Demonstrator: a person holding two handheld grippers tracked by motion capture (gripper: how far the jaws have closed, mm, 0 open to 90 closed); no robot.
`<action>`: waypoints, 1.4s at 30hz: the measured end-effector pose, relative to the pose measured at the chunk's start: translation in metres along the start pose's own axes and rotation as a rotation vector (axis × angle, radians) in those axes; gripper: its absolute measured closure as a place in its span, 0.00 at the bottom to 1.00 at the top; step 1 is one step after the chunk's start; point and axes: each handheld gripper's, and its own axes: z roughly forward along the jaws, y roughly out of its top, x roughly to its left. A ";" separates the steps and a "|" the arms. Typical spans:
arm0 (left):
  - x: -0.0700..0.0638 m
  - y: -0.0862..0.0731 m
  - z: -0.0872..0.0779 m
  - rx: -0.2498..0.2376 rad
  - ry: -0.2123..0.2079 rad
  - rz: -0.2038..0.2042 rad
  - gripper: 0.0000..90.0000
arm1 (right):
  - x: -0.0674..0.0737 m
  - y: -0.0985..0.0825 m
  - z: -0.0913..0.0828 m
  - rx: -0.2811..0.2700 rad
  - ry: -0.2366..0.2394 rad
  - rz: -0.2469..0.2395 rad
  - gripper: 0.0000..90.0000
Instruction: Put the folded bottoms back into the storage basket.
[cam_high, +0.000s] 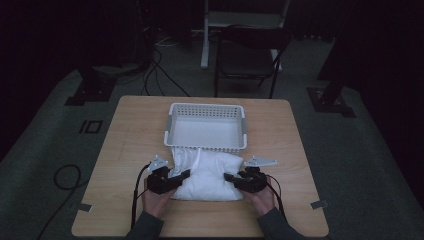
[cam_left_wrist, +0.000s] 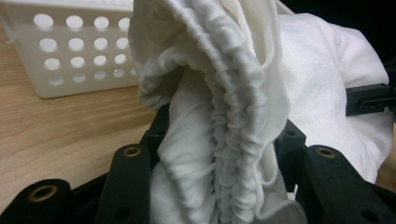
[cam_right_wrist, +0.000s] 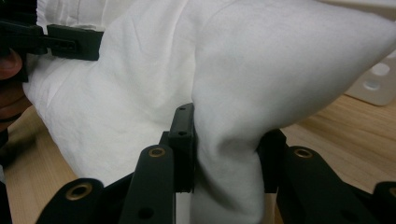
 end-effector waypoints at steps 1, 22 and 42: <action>-0.001 0.001 -0.002 -0.004 -0.001 0.000 0.60 | 0.001 0.000 -0.001 -0.002 -0.001 -0.002 0.75; -0.013 0.018 -0.022 -0.048 0.003 0.012 0.60 | 0.014 0.016 -0.017 -0.046 -0.001 -0.026 0.75; -0.016 0.035 -0.033 -0.067 -0.002 0.017 0.60 | 0.023 0.034 -0.027 -0.069 -0.012 -0.056 0.75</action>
